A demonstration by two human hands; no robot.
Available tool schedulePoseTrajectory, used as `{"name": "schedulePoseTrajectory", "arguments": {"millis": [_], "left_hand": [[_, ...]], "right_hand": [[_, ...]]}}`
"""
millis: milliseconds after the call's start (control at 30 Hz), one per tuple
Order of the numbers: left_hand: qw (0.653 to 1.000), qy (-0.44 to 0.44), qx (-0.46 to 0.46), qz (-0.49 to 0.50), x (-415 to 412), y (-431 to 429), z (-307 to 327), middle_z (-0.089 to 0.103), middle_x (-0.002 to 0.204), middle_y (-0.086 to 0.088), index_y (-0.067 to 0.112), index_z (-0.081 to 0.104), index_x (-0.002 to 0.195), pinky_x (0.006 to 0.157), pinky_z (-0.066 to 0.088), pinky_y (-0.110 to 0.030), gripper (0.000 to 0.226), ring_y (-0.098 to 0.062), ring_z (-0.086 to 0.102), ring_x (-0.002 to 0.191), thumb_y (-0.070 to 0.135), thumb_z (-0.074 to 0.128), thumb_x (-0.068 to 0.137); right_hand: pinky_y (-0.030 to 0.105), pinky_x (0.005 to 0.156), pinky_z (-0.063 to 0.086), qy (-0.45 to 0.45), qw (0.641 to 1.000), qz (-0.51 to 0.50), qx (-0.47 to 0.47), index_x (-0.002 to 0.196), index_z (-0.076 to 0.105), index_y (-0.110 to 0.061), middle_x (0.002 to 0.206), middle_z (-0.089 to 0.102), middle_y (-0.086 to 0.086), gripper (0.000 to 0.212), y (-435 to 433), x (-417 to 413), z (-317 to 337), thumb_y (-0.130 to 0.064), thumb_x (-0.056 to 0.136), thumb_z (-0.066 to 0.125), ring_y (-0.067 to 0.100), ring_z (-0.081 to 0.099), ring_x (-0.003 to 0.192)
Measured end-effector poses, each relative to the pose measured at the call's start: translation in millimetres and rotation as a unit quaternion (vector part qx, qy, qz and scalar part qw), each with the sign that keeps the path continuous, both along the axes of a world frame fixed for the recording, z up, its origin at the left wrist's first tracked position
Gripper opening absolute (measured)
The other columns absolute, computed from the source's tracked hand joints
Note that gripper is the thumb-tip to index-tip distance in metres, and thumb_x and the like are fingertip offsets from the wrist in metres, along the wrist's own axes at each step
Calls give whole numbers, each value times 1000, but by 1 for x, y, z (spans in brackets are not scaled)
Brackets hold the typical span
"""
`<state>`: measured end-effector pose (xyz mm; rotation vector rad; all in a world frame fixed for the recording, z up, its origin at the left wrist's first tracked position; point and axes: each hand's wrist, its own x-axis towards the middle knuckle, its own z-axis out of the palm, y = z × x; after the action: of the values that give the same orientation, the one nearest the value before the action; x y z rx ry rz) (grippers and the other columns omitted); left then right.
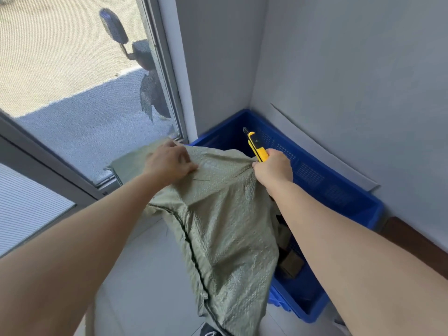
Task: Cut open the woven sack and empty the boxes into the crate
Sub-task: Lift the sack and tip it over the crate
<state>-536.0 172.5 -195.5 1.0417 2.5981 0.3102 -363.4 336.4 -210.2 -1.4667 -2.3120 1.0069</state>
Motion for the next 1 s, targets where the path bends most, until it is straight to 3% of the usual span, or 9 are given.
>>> {"name": "schedulePoseTrajectory", "arguments": {"millis": [67,133,267,367,467,600,700,833,1000], "left_hand": [[994,-101,24,-41,2,-14,3,39,141,0,38,63,110,109,35,-53,72,-26,42,129,84,58,55],[983,-169,26,-72,5,-24,3,24,153,4,51,55,116,115,24,-57,96,-28,29,140,96,53,31],[969,-221,-10,-109,8,-21,7,4,159,9,70,45,99,118,4,-60,80,-26,7,148,90,62,23],[951,-290,-11,-105,6,-16,18,4,160,8,59,56,99,120,10,-52,62,-29,12,146,62,80,42],[964,-244,8,-102,1,-11,19,21,155,3,36,64,98,115,23,-46,42,-27,29,139,34,84,61],[982,-126,44,-132,-5,-4,7,47,133,4,23,69,83,112,29,-49,15,-23,37,130,31,78,74],[985,-88,43,-143,-5,1,5,52,115,5,23,69,83,105,35,-45,13,-18,42,117,35,73,79],[983,-94,106,-115,2,9,5,59,79,6,23,59,73,73,46,-34,18,-19,57,83,31,62,88],[974,-96,187,-81,6,30,7,63,80,-2,13,61,85,71,50,-38,19,-23,59,77,29,54,93]], "right_hand": [[29,57,36,8,1000,-14,-7,96,61,-15,89,56,1,7,4,-1,-1,-19,91,61,22,53,77],[29,58,37,15,999,-29,-15,100,64,-13,90,57,2,11,8,-1,-2,-18,90,61,23,54,77],[31,62,42,21,998,-54,-29,101,66,-14,94,62,4,14,8,-2,-4,-17,88,63,25,58,80],[31,62,41,24,996,-82,-38,96,63,-15,91,61,4,8,7,-3,-3,-16,88,62,25,57,79],[30,60,40,33,993,-109,-41,88,60,-15,87,60,4,1,3,-5,-3,-15,87,61,24,56,75],[33,63,45,46,988,-137,-47,94,64,-15,90,62,4,6,-12,-13,-2,-15,88,60,23,58,78],[34,67,47,59,985,-157,-42,98,65,-15,92,63,3,11,-21,-14,0,-20,90,62,24,60,82],[30,64,43,58,982,-176,-43,105,66,-17,94,64,1,19,-34,-6,5,-26,88,67,20,59,80],[27,53,34,22,981,-190,-28,93,58,-21,78,56,-5,22,-54,14,13,-35,82,70,17,53,68]]}}
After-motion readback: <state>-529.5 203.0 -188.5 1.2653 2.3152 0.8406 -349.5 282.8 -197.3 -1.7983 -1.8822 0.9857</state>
